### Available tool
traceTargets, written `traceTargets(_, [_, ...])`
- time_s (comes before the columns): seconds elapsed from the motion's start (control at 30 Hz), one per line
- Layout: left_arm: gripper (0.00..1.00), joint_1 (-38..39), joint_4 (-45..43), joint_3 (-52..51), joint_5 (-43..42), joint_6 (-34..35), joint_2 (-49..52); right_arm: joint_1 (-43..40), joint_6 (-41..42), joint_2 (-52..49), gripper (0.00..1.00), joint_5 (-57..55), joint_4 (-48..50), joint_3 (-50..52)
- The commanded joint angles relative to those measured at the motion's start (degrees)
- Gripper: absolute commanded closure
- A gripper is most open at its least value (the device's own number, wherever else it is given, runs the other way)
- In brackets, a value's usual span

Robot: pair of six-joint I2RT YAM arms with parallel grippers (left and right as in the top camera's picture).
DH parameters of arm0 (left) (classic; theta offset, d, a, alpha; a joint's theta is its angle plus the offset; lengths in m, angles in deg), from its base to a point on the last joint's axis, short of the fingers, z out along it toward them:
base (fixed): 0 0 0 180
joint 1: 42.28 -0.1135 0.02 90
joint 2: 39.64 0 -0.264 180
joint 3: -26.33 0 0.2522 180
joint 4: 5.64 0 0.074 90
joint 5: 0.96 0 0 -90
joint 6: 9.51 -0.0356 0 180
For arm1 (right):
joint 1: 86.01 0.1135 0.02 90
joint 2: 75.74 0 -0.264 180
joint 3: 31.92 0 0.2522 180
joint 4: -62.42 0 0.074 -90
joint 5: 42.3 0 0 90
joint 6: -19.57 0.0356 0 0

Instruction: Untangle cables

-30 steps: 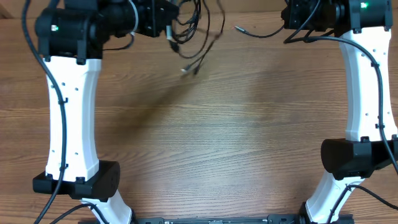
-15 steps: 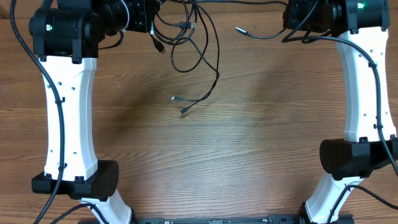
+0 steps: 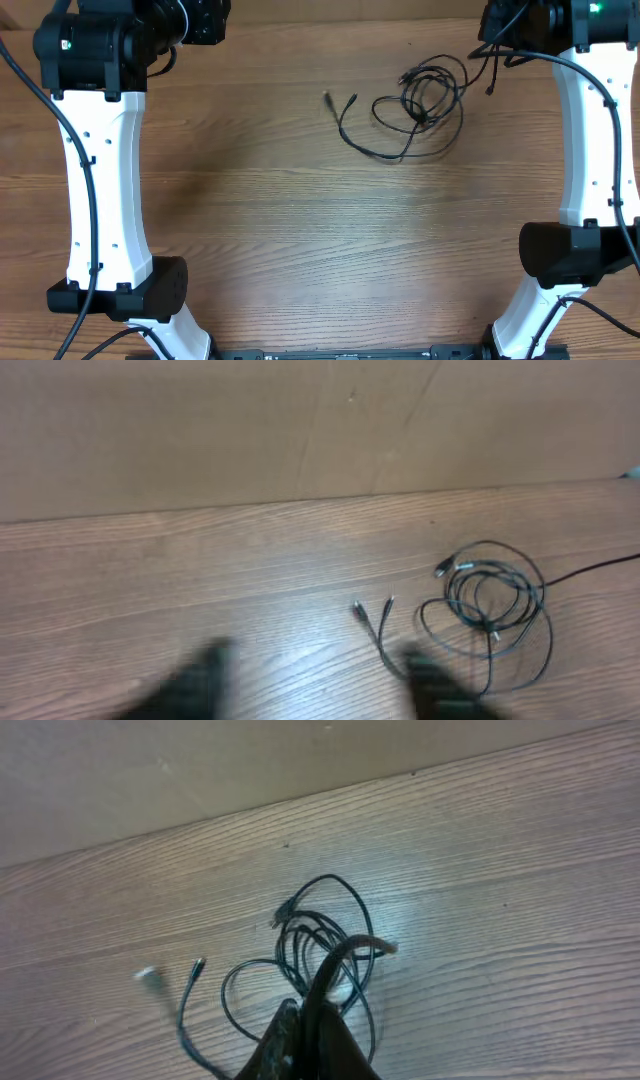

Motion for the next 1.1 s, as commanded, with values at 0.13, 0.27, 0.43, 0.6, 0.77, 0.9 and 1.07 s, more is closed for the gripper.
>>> traceTargets(0.13, [0.00, 0.1, -0.2, 1.1, 0.9, -0.7, -0.1, 0.2, 0.6, -0.1, 0.96, 7.3, 0.6, -0.2])
traceTargets(0.27, [0.01, 0.1, -0.2, 1.1, 0.7, -0.7, 0.8, 0.3, 0.6, 0.4, 0.96, 16.2, 2.2, -3.0])
traceTargets(0.43, [0.00, 0.1, -0.3, 1.1, -2.0, -0.5, 3.0, 0.2, 0.3, 2.7, 0.96, 16.5, 5.1, -11.1])
traceTargets(0.6, [0.00, 0.1, -0.5, 1.1, -8.2, -0.5, 5.4, 0.2, 0.0, 5.6, 0.96, 13.0, 4.5, -21.3])
traceTargets(0.77, [0.00, 1.5, -1.0, 1.1, -14.2, -3.5, 7.3, 0.3, -1.4, 8.6, 0.96, 7.5, 4.3, -25.4])
traceTargets(0.9, [0.00, 4.5, -0.6, 1.1, -19.4, -8.1, 9.9, 0.3, -1.3, 9.3, 0.96, 6.5, 3.3, -25.4])
traceTargets(1.07, [0.00, 9.7, -0.8, 1.1, -29.3, -15.0, 14.2, 0.3, -1.2, 9.3, 0.96, 7.0, 2.6, -25.4])
